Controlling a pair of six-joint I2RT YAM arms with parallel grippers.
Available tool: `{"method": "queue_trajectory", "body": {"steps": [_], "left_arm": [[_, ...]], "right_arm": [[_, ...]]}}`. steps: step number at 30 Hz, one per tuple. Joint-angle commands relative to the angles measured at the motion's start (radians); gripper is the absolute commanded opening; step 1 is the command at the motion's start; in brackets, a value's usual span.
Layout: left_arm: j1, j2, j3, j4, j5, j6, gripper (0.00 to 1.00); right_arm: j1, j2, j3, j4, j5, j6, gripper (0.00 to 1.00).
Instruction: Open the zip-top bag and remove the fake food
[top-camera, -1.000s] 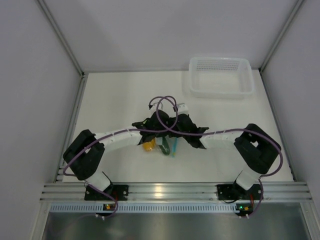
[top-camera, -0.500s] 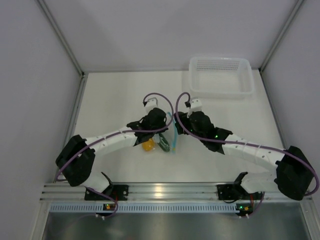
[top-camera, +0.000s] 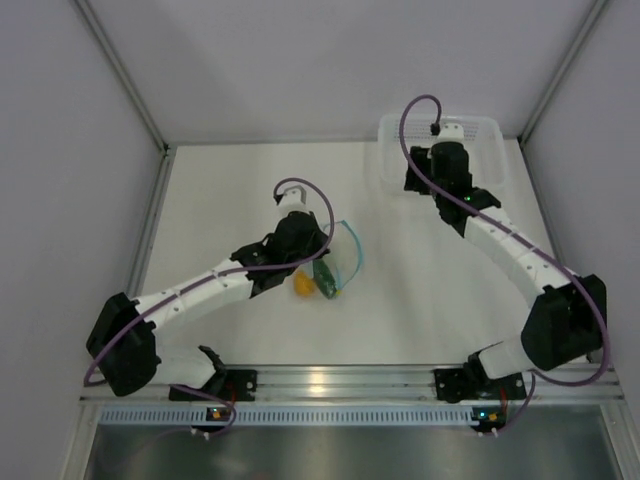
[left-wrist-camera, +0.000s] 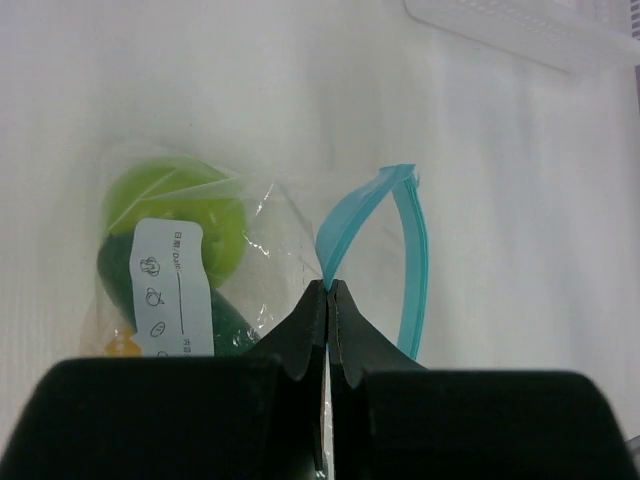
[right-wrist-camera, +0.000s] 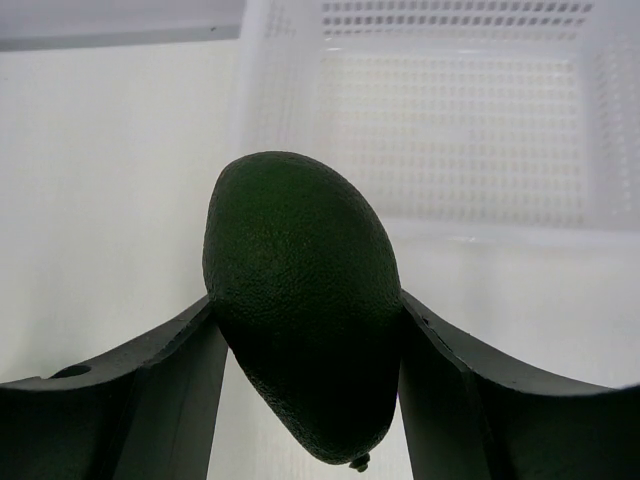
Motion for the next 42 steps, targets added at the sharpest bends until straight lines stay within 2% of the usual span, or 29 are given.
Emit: {"method": "queue_trajectory", "body": {"steps": [1,5,11,15,19,21,23,25,26,29,33,34,36,37,39,40,42], "left_arm": [[0.002,-0.061,0.026,-0.005,-0.006,0.040,0.00],[0.002,-0.098,0.035,-0.019,0.007,0.060,0.00],[0.003,-0.150,0.037,-0.033,0.045,0.075,0.00],[0.003,-0.182,0.027,-0.043,0.070,0.088,0.00],[0.003,-0.207,0.029,-0.063,0.074,0.103,0.00],[0.003,-0.218,0.030,-0.077,0.074,0.114,0.00],[0.005,-0.222,0.035,-0.082,0.077,0.124,0.00],[0.005,-0.225,0.035,-0.083,0.079,0.127,0.00],[0.005,-0.227,0.037,-0.083,0.083,0.127,0.00],[0.006,-0.227,0.043,-0.083,0.091,0.127,0.00],[0.006,-0.222,0.063,-0.082,0.094,0.126,0.00],[0.006,-0.222,0.067,-0.082,0.093,0.124,0.00],[0.006,-0.213,0.079,-0.082,0.082,0.123,0.00],[0.006,-0.209,0.084,-0.082,0.077,0.118,0.00],[0.006,-0.196,0.090,-0.082,0.053,0.109,0.00],[0.006,-0.192,0.096,-0.082,0.047,0.101,0.00],[0.006,-0.177,0.102,-0.080,0.037,0.092,0.00]], "right_arm": [[-0.092,0.119,0.159,-0.066,-0.017,-0.063,0.35],[-0.181,0.338,0.338,-0.115,-0.011,-0.105,0.35],[-0.240,0.617,0.611,-0.164,0.015,-0.171,0.37],[-0.266,0.740,0.760,-0.192,0.019,-0.206,0.39],[-0.273,0.802,0.823,-0.213,0.001,-0.226,0.62],[-0.273,0.808,0.826,-0.199,-0.004,-0.226,0.65],[-0.275,0.809,0.828,-0.196,-0.033,-0.226,0.76],[-0.281,0.802,0.826,-0.201,-0.048,-0.224,0.97],[-0.283,0.790,0.825,-0.204,-0.075,-0.220,0.99],[-0.289,0.739,0.794,-0.201,-0.090,-0.200,1.00],[-0.289,0.595,0.634,-0.128,-0.143,-0.099,0.99],[-0.290,0.561,0.597,-0.103,-0.277,-0.070,0.99],[-0.307,0.457,0.478,-0.055,-0.437,-0.027,0.99],[-0.312,0.423,0.437,-0.001,-0.540,0.048,0.95],[-0.318,0.337,0.361,0.012,-0.623,0.102,0.83],[-0.316,0.288,0.334,0.017,-0.704,0.162,0.73],[-0.303,0.231,0.230,0.040,-0.761,0.203,0.70]]}}
